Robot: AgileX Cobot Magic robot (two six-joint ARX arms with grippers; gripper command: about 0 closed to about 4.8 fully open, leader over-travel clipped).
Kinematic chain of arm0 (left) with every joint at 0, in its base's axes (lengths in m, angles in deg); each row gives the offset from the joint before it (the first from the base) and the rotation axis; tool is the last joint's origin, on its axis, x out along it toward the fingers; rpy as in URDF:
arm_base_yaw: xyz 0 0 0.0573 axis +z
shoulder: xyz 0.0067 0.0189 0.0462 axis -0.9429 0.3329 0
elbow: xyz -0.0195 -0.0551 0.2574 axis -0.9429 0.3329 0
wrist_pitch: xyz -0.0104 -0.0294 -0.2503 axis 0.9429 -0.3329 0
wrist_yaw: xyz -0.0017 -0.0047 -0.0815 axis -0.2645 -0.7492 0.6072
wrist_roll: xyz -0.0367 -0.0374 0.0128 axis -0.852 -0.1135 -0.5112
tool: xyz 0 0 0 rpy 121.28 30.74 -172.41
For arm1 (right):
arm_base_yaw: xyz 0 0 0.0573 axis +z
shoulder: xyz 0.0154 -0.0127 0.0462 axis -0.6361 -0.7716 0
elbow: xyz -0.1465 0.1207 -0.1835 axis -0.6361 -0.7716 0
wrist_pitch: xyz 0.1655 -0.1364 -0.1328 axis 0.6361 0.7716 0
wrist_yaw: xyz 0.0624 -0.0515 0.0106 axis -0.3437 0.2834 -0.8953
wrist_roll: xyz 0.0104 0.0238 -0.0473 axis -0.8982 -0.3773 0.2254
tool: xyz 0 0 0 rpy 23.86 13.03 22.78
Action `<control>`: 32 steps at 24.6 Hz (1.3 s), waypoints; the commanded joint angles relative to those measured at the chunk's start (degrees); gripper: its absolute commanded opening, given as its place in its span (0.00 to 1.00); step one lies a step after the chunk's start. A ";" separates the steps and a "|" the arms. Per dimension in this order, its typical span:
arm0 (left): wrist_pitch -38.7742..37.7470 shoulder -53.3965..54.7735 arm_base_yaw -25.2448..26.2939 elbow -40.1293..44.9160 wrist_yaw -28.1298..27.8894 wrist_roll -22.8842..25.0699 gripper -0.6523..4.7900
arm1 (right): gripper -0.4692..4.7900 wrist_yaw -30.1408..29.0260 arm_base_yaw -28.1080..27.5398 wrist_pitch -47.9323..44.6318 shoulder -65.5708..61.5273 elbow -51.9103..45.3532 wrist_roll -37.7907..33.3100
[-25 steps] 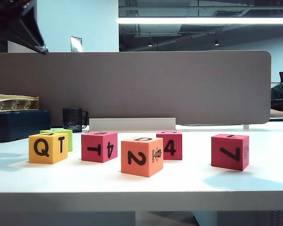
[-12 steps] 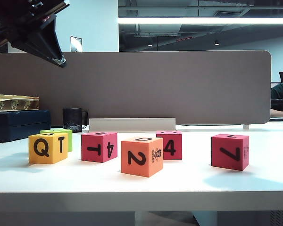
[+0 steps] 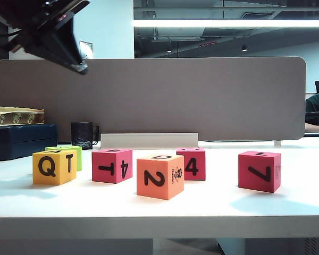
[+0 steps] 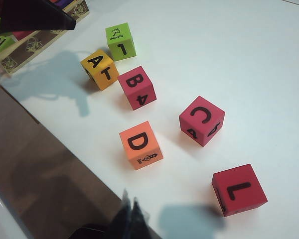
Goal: Select the appropriate blocks from the scattered letter blocks on the table and arrange them in a row to spell out "ABCD".
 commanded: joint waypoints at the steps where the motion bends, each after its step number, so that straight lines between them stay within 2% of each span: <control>1: 3.48 -0.17 -3.13 -0.15 0.28 0.11 0.11 | 0.09 0.07 0.09 -0.52 0.07 0.35 0.13; 4: 8.11 -0.17 -7.28 -0.15 0.31 0.11 0.11 | 0.09 0.28 0.09 -0.39 0.07 0.35 0.13; 5: 10.73 -0.17 -8.83 -0.15 0.31 0.11 0.11 | 0.09 1.90 0.09 0.07 0.07 0.35 0.15; 8: 12.35 -0.17 -10.62 -0.15 0.31 0.09 0.11 | 0.09 5.55 0.09 1.25 0.04 0.35 0.15; 12: 11.76 -0.17 -11.37 -0.15 0.33 -0.15 0.11 | 0.09 8.20 0.07 2.03 -0.11 0.35 0.17; 17: 9.29 -0.17 -11.32 -0.17 0.31 -2.71 0.11 | 0.09 10.80 0.07 2.08 -2.78 0.33 0.20; 24: 7.08 -0.17 -11.32 -0.15 0.11 -2.49 0.11 | 0.09 10.80 0.07 2.03 -7.91 0.33 0.17; 28: 5.53 -0.07 -11.32 -0.15 -3.04 -2.23 0.11 | 0.09 10.75 0.09 1.64 -8.92 0.33 0.17; 32: 4.55 0.98 -11.26 -0.13 -9.05 -2.08 0.11 | 0.09 10.16 0.09 0.76 -8.79 0.35 0.17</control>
